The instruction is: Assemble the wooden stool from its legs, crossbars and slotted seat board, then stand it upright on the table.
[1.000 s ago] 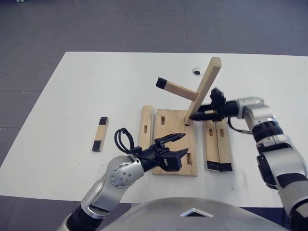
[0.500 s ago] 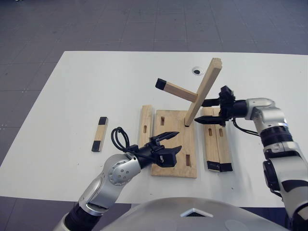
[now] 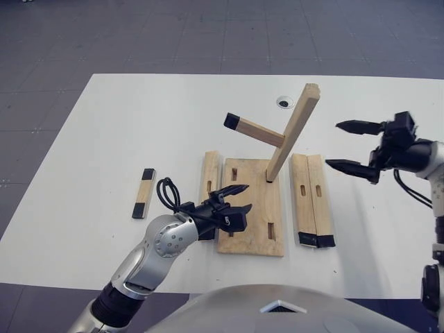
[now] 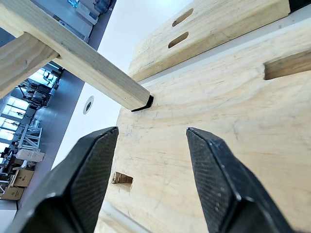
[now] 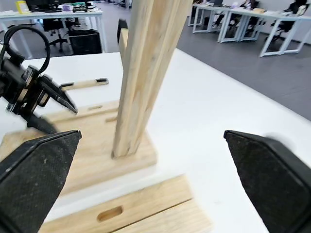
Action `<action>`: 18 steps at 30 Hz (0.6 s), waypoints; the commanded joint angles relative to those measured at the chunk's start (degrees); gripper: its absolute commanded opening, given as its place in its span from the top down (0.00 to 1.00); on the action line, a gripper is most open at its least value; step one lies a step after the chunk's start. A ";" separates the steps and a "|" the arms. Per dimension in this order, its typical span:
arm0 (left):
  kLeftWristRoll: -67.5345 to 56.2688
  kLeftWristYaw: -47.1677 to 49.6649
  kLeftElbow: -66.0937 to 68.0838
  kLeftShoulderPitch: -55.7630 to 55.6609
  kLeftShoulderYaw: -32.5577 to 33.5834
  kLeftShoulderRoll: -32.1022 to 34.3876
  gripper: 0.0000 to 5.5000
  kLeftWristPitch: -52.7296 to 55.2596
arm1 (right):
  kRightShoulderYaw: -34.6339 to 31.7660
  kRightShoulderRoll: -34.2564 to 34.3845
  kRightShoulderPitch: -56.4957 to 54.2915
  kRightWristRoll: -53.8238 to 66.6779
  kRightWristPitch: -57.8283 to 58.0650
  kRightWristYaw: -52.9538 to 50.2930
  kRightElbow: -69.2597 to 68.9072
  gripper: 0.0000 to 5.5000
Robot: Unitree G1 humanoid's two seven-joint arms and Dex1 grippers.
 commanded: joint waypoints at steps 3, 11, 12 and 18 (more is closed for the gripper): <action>-1.07 -1.10 1.79 -0.02 -0.44 0.04 0.53 -0.01 | -12.71 5.30 -8.07 12.49 11.09 -28.85 -13.77 0.00; -24.12 -6.61 -2.48 2.06 3.64 -7.89 0.53 19.90 | -0.71 17.36 -16.10 2.12 14.22 -61.44 -33.43 0.00; -27.54 -6.95 -4.04 1.90 4.83 -8.72 0.53 24.00 | 0.05 17.65 -16.37 2.97 15.91 -62.41 -34.52 0.00; -36.90 -5.34 -7.07 -0.13 7.31 -9.20 0.53 38.99 | 4.98 18.70 -17.17 6.43 22.66 -64.72 -39.30 0.00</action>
